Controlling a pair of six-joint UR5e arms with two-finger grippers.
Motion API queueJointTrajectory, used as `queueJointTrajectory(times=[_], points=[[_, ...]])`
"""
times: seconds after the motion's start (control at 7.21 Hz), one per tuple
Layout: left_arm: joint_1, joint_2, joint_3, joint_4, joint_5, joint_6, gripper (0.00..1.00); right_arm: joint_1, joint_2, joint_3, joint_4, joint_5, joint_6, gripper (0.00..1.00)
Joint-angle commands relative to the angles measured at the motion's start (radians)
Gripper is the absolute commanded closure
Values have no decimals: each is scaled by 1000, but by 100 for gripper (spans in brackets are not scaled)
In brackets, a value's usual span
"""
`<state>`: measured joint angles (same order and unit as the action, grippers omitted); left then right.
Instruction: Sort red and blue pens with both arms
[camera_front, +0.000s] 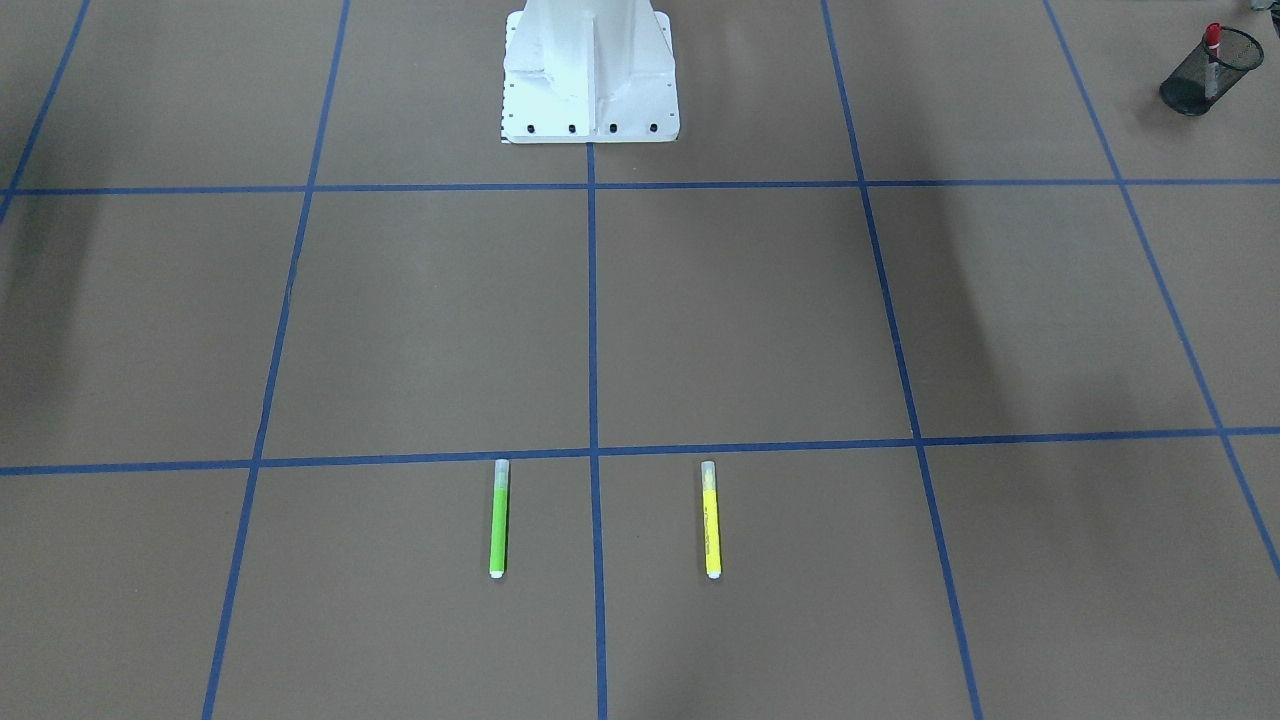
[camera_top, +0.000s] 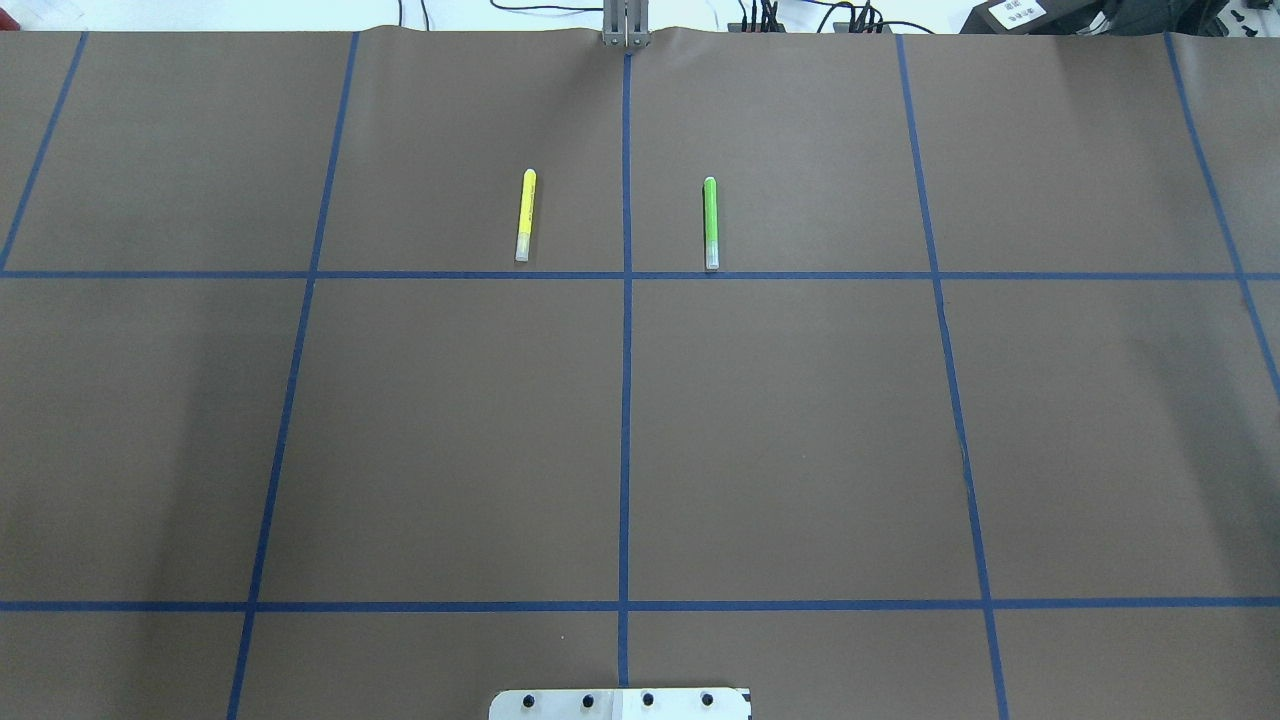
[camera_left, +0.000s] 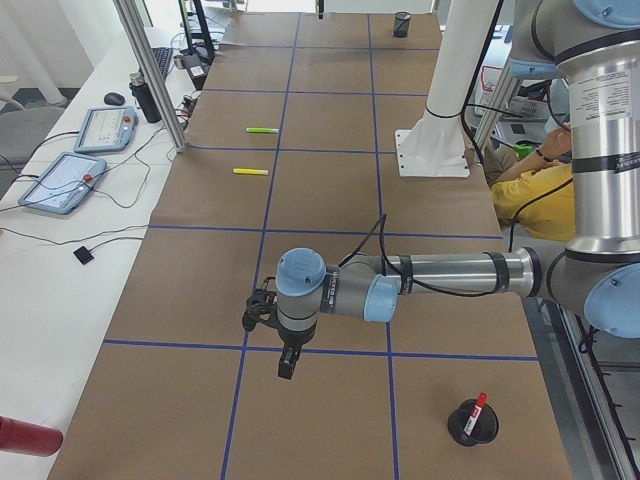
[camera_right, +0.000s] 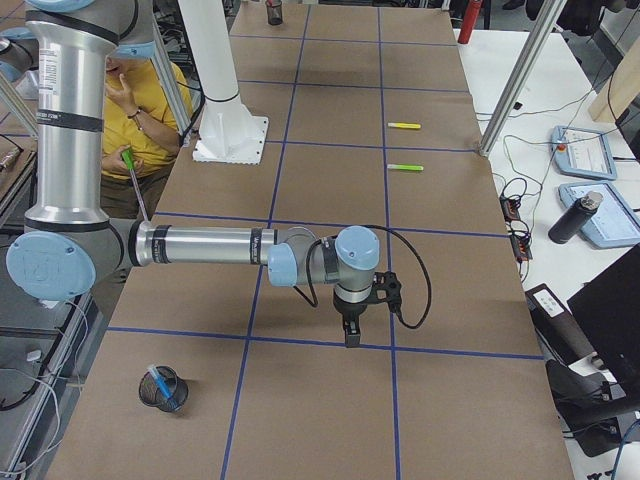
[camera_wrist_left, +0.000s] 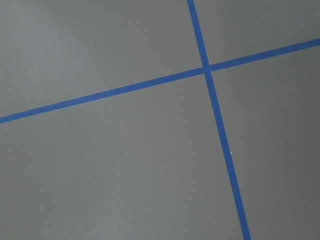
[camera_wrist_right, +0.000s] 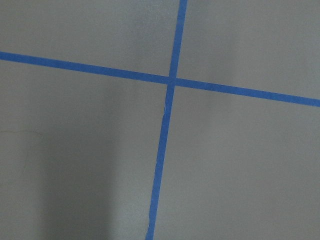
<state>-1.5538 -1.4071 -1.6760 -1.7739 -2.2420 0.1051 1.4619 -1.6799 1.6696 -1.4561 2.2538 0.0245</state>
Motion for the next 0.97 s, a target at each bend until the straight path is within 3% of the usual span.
queueJointTrajectory(times=[0.0,0.83], points=[[1,7,-1,-2,-1,1,0,0,-6,-5,22,0,-12,0],[1,13,-1,-4,-1,2,0,-2,-18,1,23,6,-12,0]])
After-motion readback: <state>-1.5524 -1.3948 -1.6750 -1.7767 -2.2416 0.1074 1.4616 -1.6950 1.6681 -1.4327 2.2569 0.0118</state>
